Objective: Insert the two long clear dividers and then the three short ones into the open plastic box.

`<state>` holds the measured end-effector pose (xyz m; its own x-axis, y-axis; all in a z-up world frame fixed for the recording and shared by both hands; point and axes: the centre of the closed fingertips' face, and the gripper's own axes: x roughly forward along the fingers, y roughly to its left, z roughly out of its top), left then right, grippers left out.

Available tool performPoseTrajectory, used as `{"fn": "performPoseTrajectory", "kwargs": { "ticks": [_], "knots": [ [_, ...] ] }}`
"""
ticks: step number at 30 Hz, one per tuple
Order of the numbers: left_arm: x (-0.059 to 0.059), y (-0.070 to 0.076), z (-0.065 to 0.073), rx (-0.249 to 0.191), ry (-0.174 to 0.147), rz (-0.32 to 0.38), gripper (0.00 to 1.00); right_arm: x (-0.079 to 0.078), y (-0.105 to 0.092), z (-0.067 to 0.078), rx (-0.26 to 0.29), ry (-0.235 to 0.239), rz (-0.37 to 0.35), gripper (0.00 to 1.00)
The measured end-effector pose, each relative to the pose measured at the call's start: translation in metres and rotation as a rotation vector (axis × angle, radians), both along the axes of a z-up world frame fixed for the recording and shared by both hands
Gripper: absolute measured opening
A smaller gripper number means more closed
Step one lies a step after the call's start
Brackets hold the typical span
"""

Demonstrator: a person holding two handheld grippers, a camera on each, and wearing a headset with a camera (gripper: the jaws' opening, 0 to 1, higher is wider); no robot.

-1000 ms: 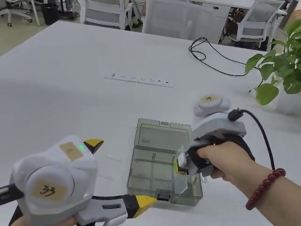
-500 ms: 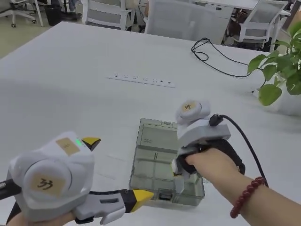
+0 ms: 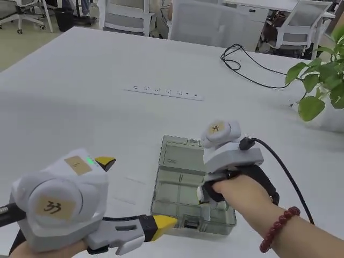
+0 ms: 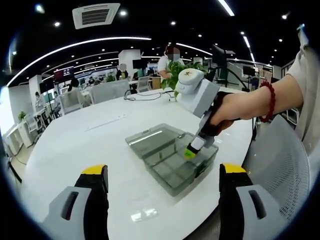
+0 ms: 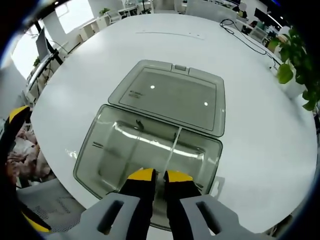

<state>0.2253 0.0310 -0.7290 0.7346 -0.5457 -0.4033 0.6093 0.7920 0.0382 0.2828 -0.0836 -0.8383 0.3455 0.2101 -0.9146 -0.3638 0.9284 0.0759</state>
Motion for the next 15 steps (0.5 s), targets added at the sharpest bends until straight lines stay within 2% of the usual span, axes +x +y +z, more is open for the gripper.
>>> {"fn": "performPoseTrajectory", "kwargs": {
  "ticks": [7, 15],
  "knots": [
    [-0.001, 0.002, 0.005, -0.008, -0.007, 0.011, 0.94, 0.001, 0.003, 0.003, 0.088, -0.012, 0.006, 0.12],
    [0.000, 0.004, 0.008, -0.009, -0.008, 0.027, 0.94, 0.004, 0.005, 0.021, 0.163, -0.082, 0.028, 0.20]
  ]
}}
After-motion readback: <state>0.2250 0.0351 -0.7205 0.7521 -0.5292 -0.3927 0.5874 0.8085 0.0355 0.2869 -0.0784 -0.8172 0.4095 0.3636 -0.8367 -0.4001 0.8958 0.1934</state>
